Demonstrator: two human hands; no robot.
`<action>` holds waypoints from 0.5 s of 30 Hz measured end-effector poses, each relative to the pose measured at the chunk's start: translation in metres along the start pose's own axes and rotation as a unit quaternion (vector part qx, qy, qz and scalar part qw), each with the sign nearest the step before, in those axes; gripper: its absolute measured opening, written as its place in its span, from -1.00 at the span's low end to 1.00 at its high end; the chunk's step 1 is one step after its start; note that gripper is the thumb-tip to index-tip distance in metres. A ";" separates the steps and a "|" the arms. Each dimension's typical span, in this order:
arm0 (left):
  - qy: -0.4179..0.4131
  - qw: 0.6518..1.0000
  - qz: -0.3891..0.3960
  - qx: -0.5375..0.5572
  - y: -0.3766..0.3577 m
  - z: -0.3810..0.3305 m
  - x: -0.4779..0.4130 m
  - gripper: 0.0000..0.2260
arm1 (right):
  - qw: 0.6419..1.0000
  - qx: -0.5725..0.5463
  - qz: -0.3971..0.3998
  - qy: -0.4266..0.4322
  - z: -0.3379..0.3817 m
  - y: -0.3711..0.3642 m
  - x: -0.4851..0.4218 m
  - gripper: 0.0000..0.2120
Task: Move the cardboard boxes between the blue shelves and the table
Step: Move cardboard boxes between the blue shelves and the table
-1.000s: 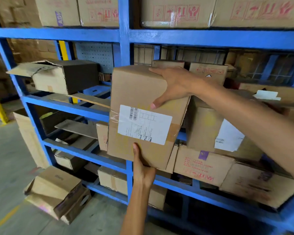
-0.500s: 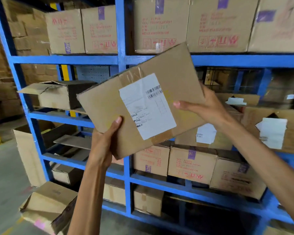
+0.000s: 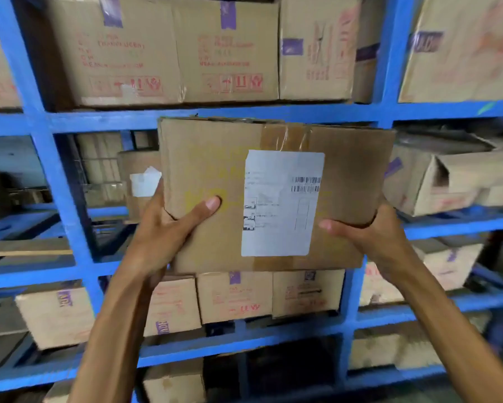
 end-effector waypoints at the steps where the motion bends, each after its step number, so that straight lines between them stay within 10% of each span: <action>1: 0.002 1.000 0.015 0.009 -0.018 0.005 -0.011 -0.29 | 1.000 0.009 -0.016 -0.007 -0.005 0.020 -0.003 -0.18; 15: 0.065 0.947 0.285 0.131 -0.362 0.110 -0.074 -0.16 | 0.935 0.230 -0.246 -0.114 -0.028 0.308 0.054 -0.18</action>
Point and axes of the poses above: each hand's wrist, its own x-axis away from the middle knuckle, its own y-axis out of the back of the hand, z = x × y, the point moved 6 cm from there along -x, towards the middle knuckle, and after that the axes turned 6 degrees about x, right-handed, at the moved point
